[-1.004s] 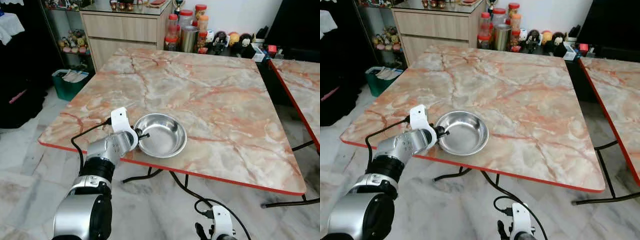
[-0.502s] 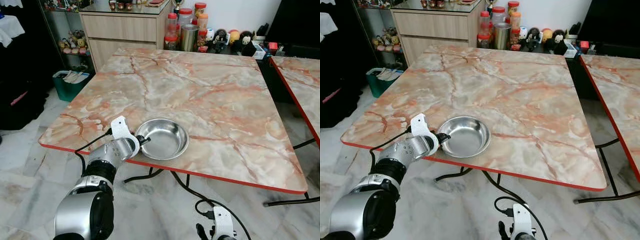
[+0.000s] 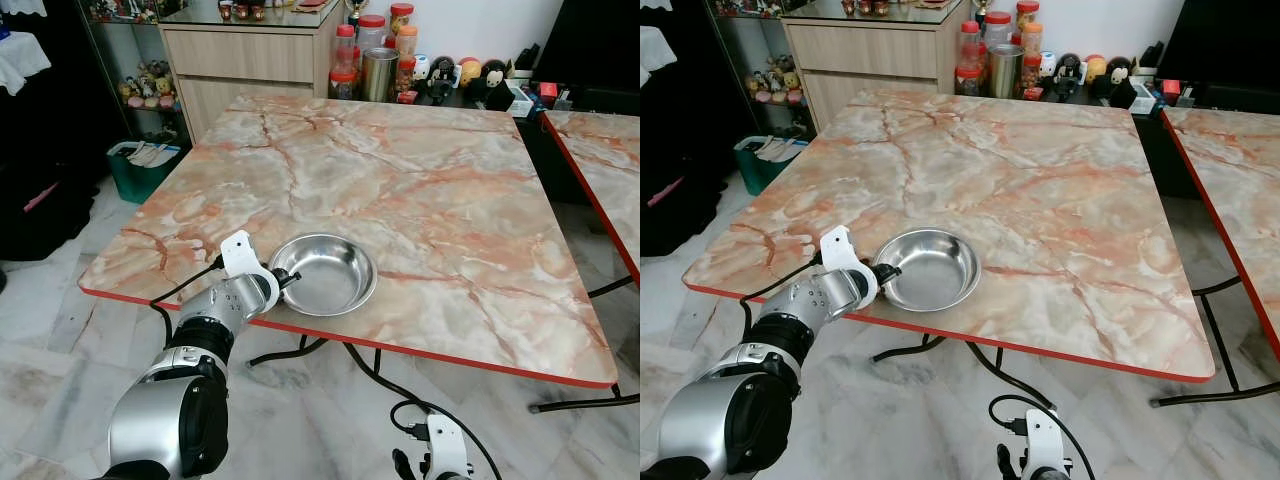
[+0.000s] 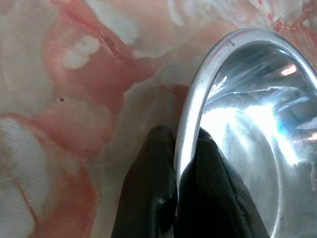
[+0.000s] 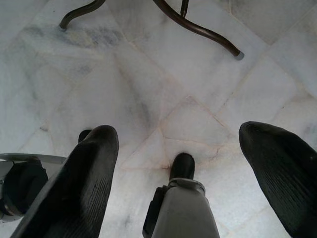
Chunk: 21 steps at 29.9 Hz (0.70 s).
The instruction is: Setting the table
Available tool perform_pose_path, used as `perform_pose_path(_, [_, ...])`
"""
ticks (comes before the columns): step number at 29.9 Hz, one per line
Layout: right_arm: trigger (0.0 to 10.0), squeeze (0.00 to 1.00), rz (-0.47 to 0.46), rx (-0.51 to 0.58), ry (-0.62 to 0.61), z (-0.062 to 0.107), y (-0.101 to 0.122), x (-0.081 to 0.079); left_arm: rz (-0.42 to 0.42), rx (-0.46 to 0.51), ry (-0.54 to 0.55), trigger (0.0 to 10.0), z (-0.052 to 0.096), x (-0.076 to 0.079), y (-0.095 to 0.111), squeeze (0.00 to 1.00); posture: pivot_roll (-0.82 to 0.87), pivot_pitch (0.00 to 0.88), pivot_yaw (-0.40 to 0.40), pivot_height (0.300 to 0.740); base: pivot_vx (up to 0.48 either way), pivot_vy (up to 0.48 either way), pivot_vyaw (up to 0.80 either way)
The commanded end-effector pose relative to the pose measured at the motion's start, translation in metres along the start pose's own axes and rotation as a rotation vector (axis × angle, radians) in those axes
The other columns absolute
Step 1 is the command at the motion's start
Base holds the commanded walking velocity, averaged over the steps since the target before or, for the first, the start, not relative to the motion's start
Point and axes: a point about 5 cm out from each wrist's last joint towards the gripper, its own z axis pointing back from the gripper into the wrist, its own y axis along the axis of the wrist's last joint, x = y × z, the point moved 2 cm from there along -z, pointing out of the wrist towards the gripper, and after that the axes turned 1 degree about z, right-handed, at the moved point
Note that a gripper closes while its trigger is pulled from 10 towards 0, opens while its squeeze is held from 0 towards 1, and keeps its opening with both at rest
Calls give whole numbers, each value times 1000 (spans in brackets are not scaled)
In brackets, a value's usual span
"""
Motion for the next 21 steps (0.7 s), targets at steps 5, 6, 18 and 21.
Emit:
perform_pose_path(5, [10000,0,-11,7,-4,0,1,0,-17,21,-19,10000,0,6,7,333,47,0,12,740,0,0,0])
perform_pose_path(6, [10000,0,-10,6,-4,0,1,0,-18,21,-19,10000,0,6,6,667,47,0,12,740,0,0,0])
perform_pose_path(18, [10000,0,-9,8,-5,0,2,1,-29,18,-25,10000,0,8,7,1000,48,0,9,740,0,0,0])
perform_pose_path(21, [10000,0,-8,8,-5,0,2,1,-42,25,-16,10000,0,6,9,1000,50,0,7,740,0,0,0])
